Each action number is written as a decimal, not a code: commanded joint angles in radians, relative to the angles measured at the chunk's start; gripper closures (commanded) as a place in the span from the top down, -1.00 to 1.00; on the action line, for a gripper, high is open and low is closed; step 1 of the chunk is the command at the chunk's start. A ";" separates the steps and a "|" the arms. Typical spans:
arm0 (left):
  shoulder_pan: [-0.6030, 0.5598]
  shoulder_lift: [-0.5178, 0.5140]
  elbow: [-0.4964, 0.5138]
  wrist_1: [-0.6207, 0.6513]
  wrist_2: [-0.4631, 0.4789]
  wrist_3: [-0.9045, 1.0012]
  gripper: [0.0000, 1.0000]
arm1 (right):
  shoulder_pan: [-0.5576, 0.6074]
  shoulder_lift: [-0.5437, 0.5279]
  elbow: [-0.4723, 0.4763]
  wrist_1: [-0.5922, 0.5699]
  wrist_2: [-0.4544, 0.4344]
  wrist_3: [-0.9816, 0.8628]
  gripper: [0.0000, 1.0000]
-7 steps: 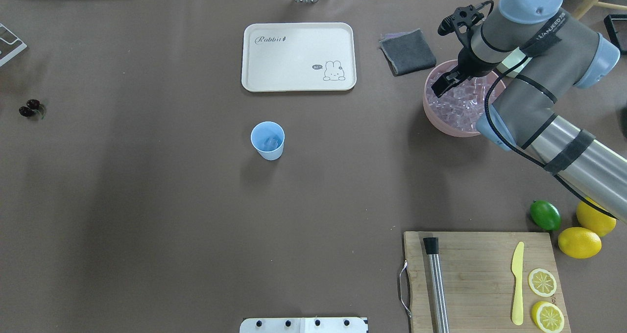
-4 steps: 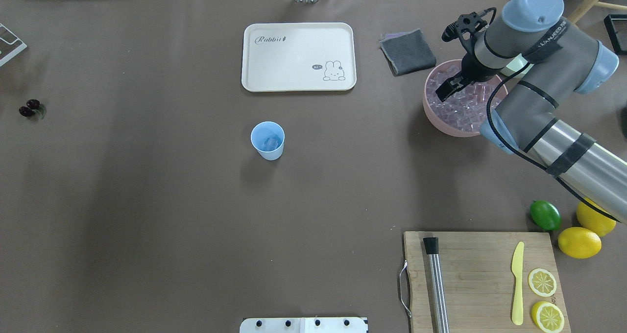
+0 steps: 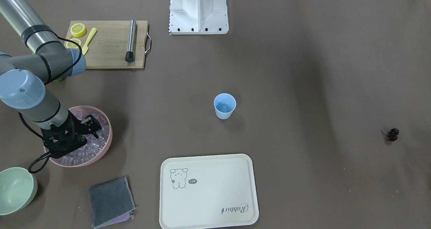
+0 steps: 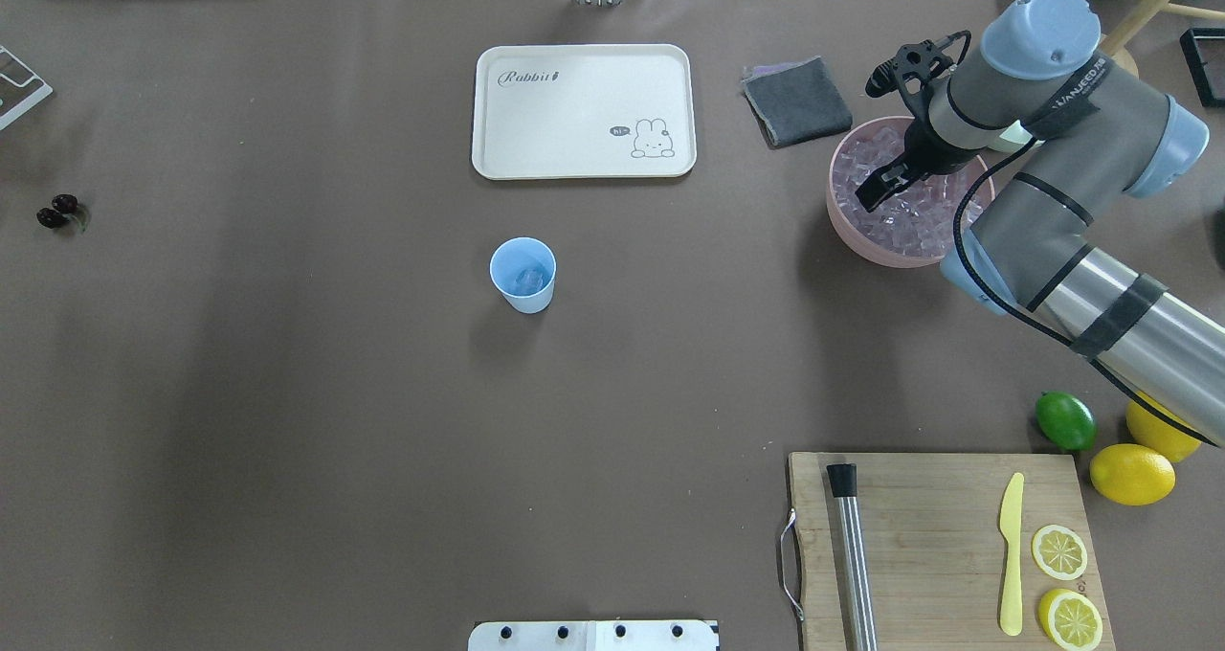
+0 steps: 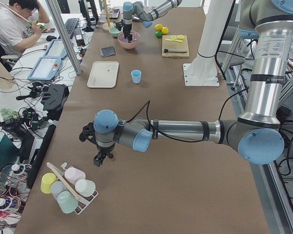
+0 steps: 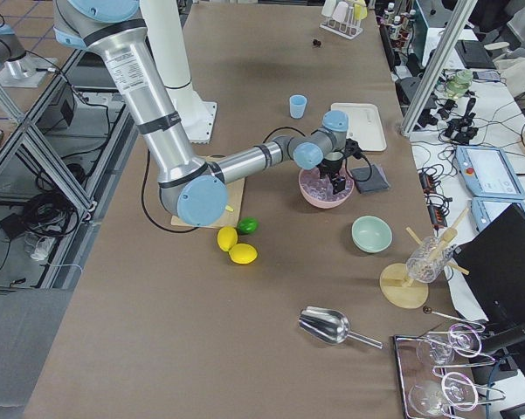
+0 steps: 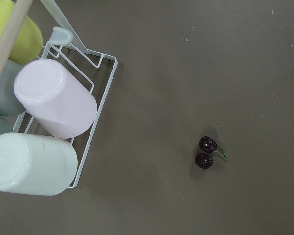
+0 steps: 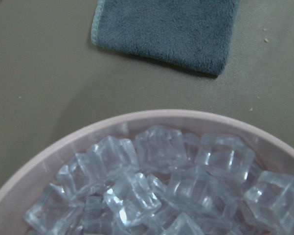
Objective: Put ice and cherries in cup
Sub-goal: 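Return the right gripper to the pink bowl and grasp an ice cube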
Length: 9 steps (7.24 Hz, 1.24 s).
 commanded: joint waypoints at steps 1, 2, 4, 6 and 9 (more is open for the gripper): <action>0.000 -0.002 0.002 0.000 0.001 0.000 0.96 | -0.001 0.000 0.001 0.000 0.000 0.001 0.16; 0.000 -0.002 0.000 0.000 0.001 0.000 0.96 | -0.001 0.000 0.001 0.000 -0.001 0.001 0.15; 0.002 0.000 0.004 0.000 -0.001 0.000 0.96 | -0.001 0.003 0.003 0.000 -0.001 0.001 -0.11; 0.002 0.000 0.013 -0.002 -0.001 0.002 0.96 | -0.001 0.010 0.007 0.000 0.002 0.001 -0.68; 0.002 0.000 0.036 -0.037 0.001 0.000 0.96 | 0.002 0.004 0.051 -0.007 0.003 -0.001 -0.98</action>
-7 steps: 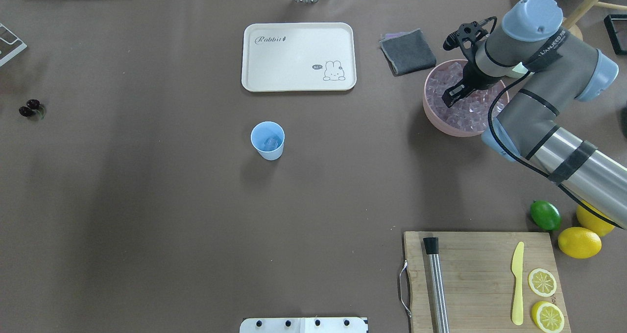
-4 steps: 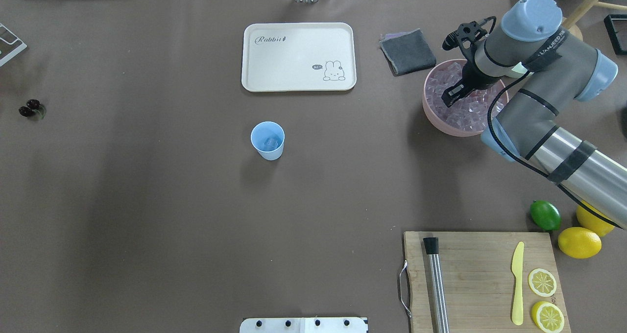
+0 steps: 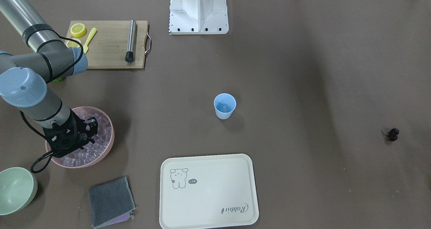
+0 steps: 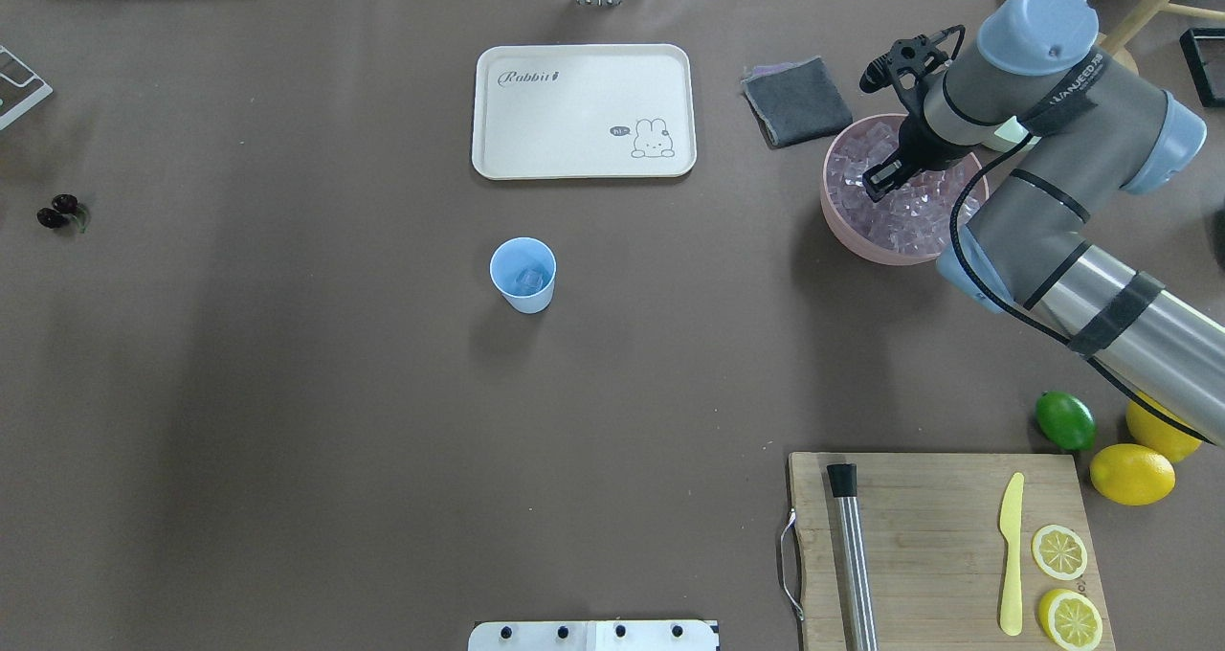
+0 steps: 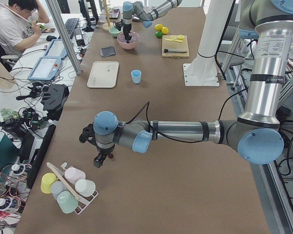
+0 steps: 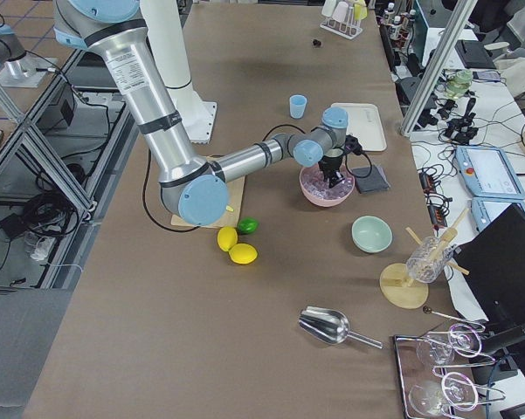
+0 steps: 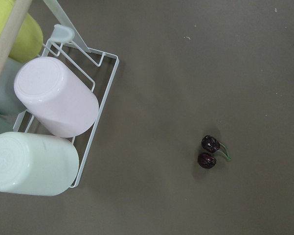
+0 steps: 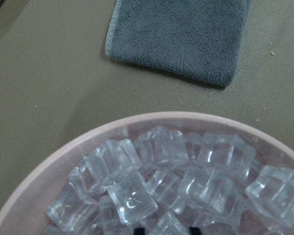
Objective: Put ice and cherries in cup
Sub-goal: 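Return the right gripper to the pink bowl and grasp an ice cube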
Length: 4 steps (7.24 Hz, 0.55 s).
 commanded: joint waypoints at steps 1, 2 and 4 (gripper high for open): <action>0.000 0.001 0.008 -0.011 0.001 0.000 0.96 | 0.006 -0.003 0.069 -0.026 0.006 0.003 -1.00; 0.002 -0.001 0.010 -0.011 0.001 0.000 0.96 | 0.001 0.038 0.081 -0.076 0.012 0.038 -1.00; 0.006 -0.002 0.010 -0.011 0.002 0.000 0.96 | -0.014 0.134 0.138 -0.208 0.024 0.147 -1.00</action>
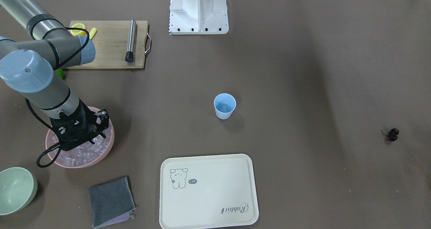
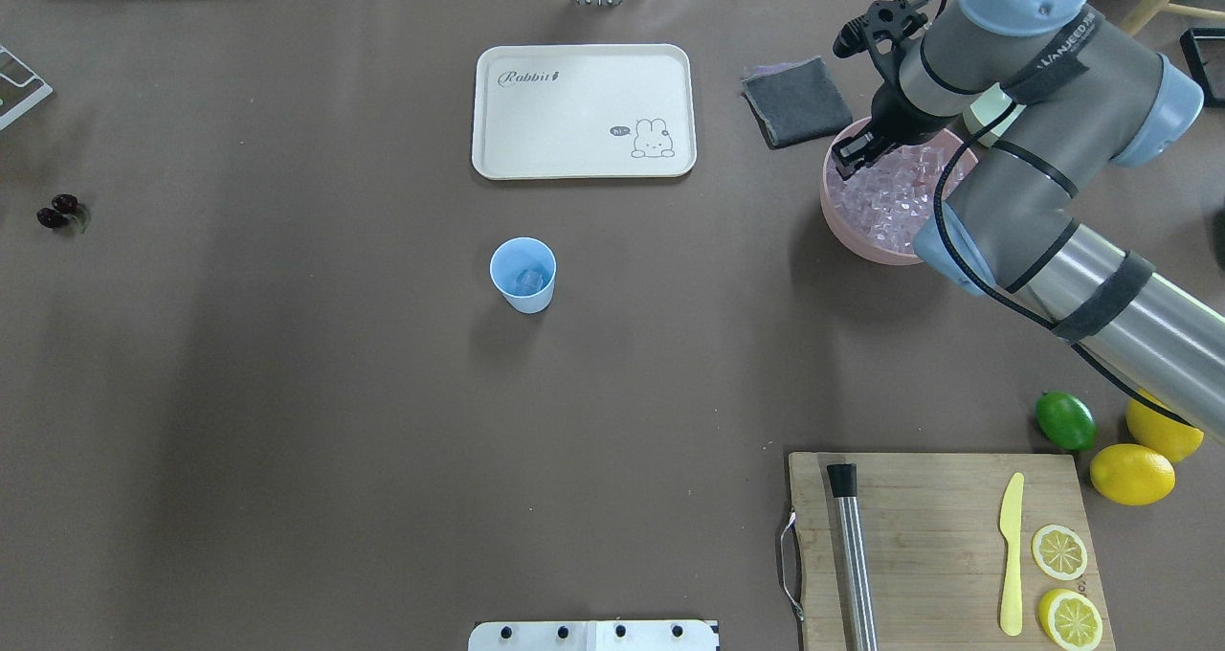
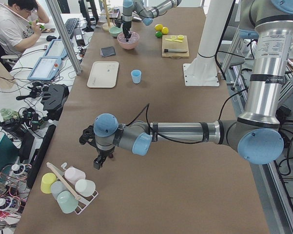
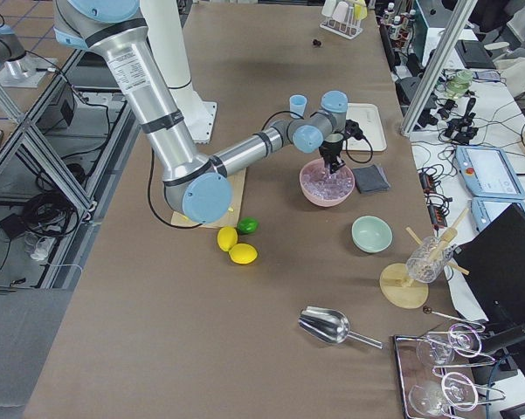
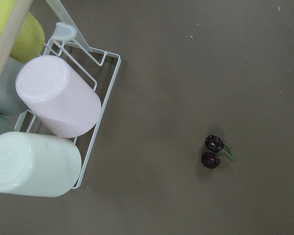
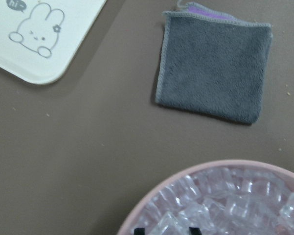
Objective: Put ice and cherries in cup
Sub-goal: 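Carry the ice cube with the right gripper and drop it into the cup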
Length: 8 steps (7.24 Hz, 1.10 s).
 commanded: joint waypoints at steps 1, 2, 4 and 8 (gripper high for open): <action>0.007 -0.001 0.002 0.000 0.001 0.000 0.96 | -0.069 0.101 0.043 -0.107 -0.010 0.142 -1.00; 0.013 -0.001 0.000 -0.009 0.001 -0.009 0.96 | -0.116 0.183 0.023 -0.112 -0.035 0.261 -1.00; 0.091 -0.001 -0.001 -0.099 0.005 -0.101 0.96 | -0.231 0.334 -0.032 -0.136 -0.137 0.432 -1.00; 0.137 -0.019 0.017 -0.138 0.028 -0.176 0.96 | -0.364 0.532 -0.240 -0.132 -0.260 0.535 -1.00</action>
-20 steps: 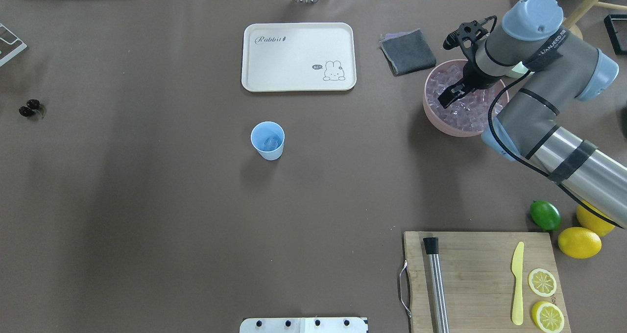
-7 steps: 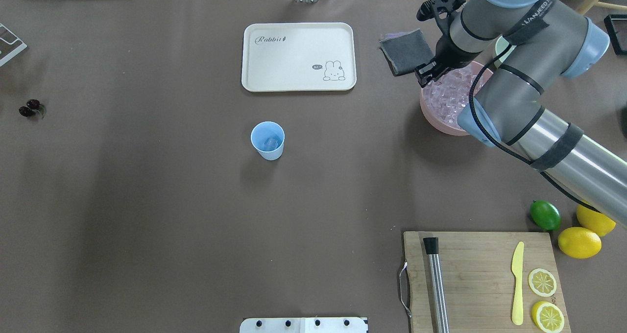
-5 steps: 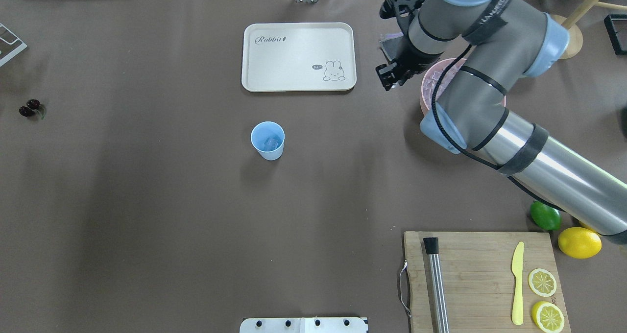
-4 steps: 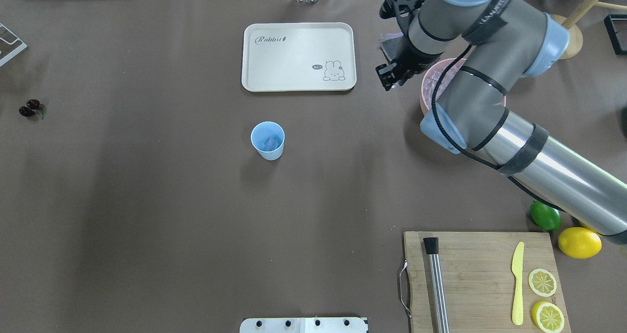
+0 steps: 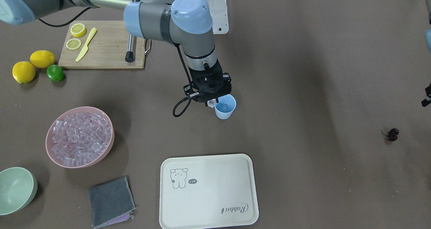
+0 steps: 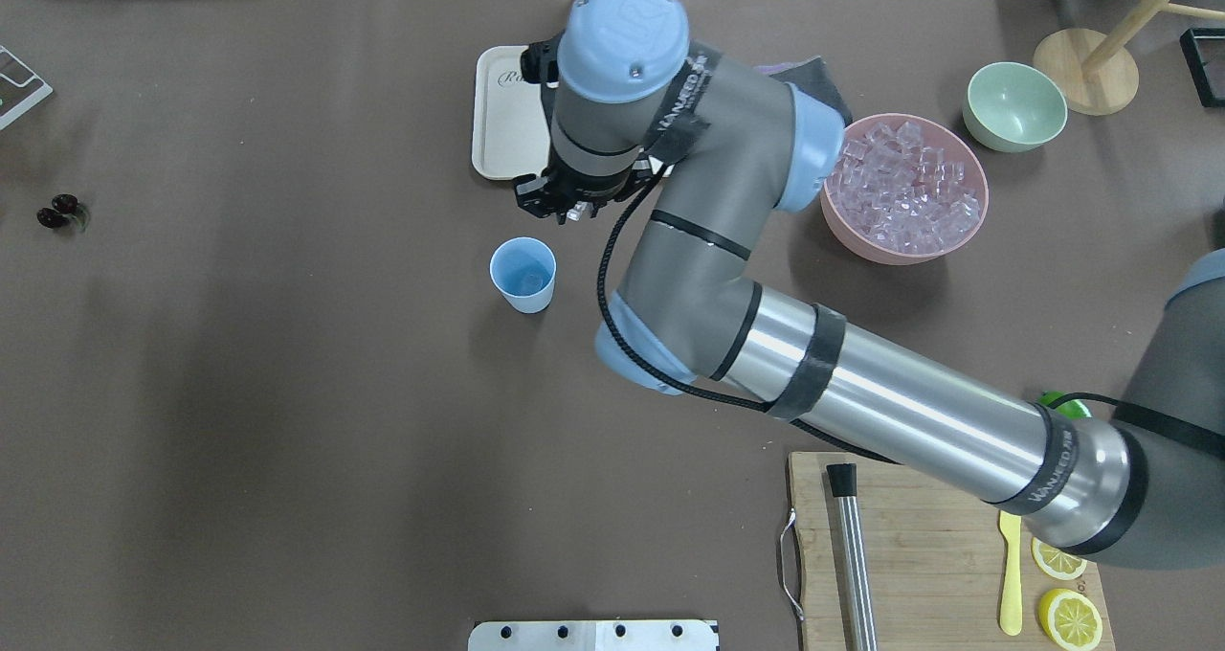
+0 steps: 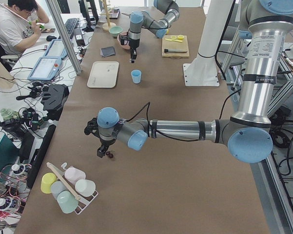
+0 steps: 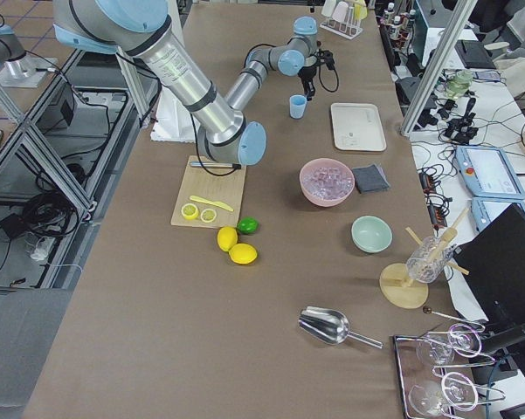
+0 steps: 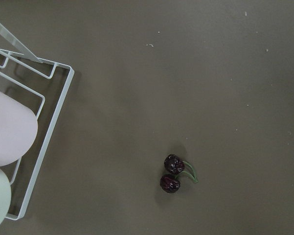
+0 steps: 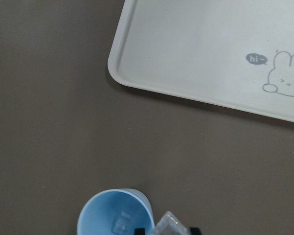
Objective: Put ice and cherries in cup
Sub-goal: 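Carry the ice cube with the right gripper and drop it into the cup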
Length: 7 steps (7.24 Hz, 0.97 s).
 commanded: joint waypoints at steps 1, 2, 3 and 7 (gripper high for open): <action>0.005 -0.005 0.005 -0.004 0.024 -0.005 0.96 | -0.049 0.062 -0.088 0.008 -0.058 0.018 -1.00; 0.005 -0.005 0.005 -0.004 0.024 -0.005 0.96 | -0.050 0.060 -0.090 0.008 -0.062 0.017 -1.00; 0.005 -0.003 0.004 -0.004 0.024 -0.007 0.96 | -0.054 0.049 -0.092 0.010 -0.062 0.015 -0.75; 0.006 -0.003 0.004 -0.002 0.024 -0.007 0.96 | -0.066 0.043 -0.090 0.011 -0.066 0.004 0.96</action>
